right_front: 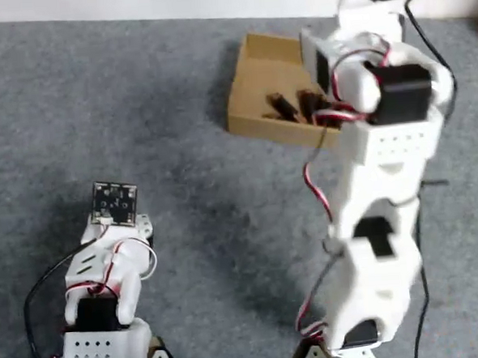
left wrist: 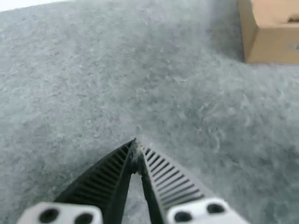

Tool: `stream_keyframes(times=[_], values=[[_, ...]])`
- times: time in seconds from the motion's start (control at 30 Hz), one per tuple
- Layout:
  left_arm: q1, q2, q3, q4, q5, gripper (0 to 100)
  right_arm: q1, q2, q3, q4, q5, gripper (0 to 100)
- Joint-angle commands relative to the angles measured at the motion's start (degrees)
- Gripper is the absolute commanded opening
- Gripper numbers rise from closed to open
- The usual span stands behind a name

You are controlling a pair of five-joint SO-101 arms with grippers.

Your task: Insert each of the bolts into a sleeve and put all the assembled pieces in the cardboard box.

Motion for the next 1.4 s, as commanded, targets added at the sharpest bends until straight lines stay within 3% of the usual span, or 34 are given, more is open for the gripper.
stream_keyframes(times=[0.0, 0.27, 0.6, 0.83, 0.97, 1.13, 1.27, 1.37], values=[[2.0, -0.4, -3.3, 1.3, -0.6, 1, -0.5, -19.0, 20.3, 1.1, -0.4, 37.2], [2.1, -0.5, -3.3, 1.6, -0.6, 1, -0.5, -58.7, 63.8, -2.0, -0.4, 37.2], [2.0, -0.5, -4.1, 4.2, -2.8, 1, -0.5, -103.8, 114.2, -18.0, -0.4, 37.2], [1.7, -0.5, -8.2, 15.5, -3.5, 1, -0.4, -117.2, 125.3, -20.9, -0.4, 37.2], [1.8, -1.3, -8.5, 23.3, -10.0, 1, -0.4, -120.1, 133.1, -21.1, -0.4, 37.2], [1.6, -13.5, -4.2, 30.6, -10.9, 1, -0.4, -119.8, 136.9, -21.1, -0.4, 37.2], [1.6, -10.9, -1.6, 29.6, -10.5, 1, 0.7, -119.8, 137.1, -21.1, -0.4, 37.2], [1.2, -11.1, 4.4, 27.8, -10.8, 1, 5.4, -119.6, 138.2, -21.1, -0.4, 37.2]])
